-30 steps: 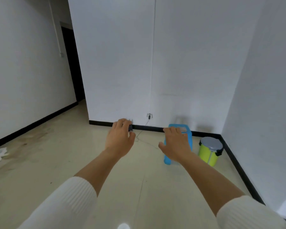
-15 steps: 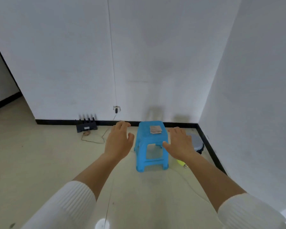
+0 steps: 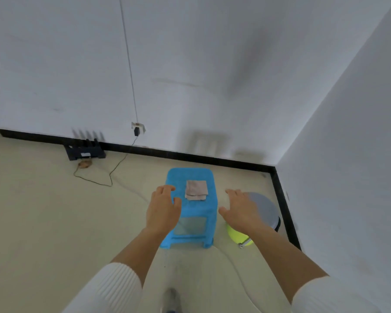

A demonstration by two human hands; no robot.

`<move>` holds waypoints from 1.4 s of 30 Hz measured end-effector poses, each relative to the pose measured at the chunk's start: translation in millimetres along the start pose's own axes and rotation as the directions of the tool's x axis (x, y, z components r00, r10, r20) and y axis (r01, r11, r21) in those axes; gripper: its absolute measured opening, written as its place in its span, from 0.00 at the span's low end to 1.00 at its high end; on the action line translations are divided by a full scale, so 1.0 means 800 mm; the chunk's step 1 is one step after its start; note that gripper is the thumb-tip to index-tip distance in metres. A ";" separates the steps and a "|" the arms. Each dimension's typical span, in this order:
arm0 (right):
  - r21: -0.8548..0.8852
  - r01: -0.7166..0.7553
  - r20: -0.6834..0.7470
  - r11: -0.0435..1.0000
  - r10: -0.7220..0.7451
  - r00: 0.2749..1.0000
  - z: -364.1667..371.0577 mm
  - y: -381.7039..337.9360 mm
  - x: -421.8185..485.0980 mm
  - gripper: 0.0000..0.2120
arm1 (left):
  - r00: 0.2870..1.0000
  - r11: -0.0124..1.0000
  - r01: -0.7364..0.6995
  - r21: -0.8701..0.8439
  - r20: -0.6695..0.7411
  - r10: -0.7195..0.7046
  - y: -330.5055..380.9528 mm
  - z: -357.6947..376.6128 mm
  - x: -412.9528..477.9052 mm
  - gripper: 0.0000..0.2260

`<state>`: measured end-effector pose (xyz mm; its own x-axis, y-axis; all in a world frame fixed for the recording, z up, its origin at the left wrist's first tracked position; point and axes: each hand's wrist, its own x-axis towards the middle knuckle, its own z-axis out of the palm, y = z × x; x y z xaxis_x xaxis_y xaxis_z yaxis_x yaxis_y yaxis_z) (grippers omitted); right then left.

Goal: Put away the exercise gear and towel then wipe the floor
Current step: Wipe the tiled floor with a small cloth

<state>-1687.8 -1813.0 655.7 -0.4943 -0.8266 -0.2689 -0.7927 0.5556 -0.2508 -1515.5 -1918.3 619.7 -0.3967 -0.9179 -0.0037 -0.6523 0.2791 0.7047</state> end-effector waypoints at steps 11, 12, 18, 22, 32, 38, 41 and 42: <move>0.028 -0.097 0.317 0.995 0.083 0.945 0.104 0.050 0.334 0.21 | 0.919 0.955 0.250 0.160 0.271 -0.286 -0.101 0.185 0.252 0.19; 0.022 -0.091 0.348 0.996 0.078 0.934 0.116 0.055 0.352 0.21 | 0.905 0.946 0.268 0.184 0.290 -0.313 -0.111 0.198 0.265 0.19; -0.044 -0.026 0.450 0.999 0.043 0.892 0.199 0.085 0.469 0.18 | 0.863 0.909 0.254 0.329 0.347 -0.367 -0.181 0.281 0.326 0.24; -0.066 0.007 0.434 0.998 0.023 0.901 0.248 0.093 0.521 0.25 | 0.880 0.910 0.169 0.378 0.358 -0.312 -0.232 0.325 0.338 0.29; -0.105 0.052 0.280 0.993 -0.021 0.960 0.314 0.089 0.529 0.18 | 0.857 0.872 0.067 0.485 0.419 -0.299 -0.269 0.364 0.319 0.44; 0.015 -0.019 0.346 1.000 0.012 0.938 0.291 0.073 0.531 0.09 | 0.798 0.874 0.198 0.444 0.445 -0.407 -0.238 0.333 0.334 0.34; 0.266 -0.108 0.390 0.958 -0.004 0.921 0.262 0.048 0.513 0.13 | 0.783 0.875 0.312 0.371 0.421 -0.458 -0.215 0.304 0.325 0.30; 0.299 -0.103 0.413 0.949 -0.031 0.910 0.252 0.038 0.505 0.12 | 0.796 0.879 0.328 0.346 0.399 -0.455 -0.207 0.293 0.318 0.30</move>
<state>-1839.5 -2112.0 352.3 -0.2782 -0.7329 -0.6208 -0.5944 0.6391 -0.4881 -1659.9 -2131.7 335.8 -0.2769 -0.7456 -0.6062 -0.9271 0.0413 0.3726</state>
